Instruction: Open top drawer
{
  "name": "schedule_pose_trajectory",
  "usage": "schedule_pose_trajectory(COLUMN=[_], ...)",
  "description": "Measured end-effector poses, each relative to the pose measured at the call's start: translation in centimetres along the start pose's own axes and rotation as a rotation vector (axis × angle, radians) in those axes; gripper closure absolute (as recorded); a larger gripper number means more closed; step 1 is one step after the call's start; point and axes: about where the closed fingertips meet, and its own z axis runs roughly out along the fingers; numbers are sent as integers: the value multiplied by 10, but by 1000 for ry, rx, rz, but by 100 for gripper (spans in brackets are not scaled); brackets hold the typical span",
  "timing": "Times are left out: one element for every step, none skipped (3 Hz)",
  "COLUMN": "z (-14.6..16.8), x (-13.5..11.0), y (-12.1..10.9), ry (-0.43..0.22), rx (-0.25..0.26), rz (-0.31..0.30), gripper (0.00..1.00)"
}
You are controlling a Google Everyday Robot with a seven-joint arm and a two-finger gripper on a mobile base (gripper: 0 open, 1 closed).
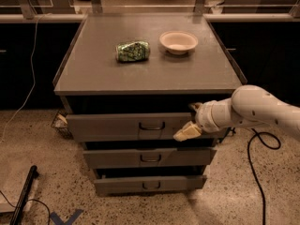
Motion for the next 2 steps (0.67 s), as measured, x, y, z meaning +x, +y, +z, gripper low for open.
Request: schedule_pose_trajectory(z=[0, 0], x=[0, 0], y=[0, 0], ry=[0, 0], rx=[0, 0], rz=[0, 0], gripper=[49, 73])
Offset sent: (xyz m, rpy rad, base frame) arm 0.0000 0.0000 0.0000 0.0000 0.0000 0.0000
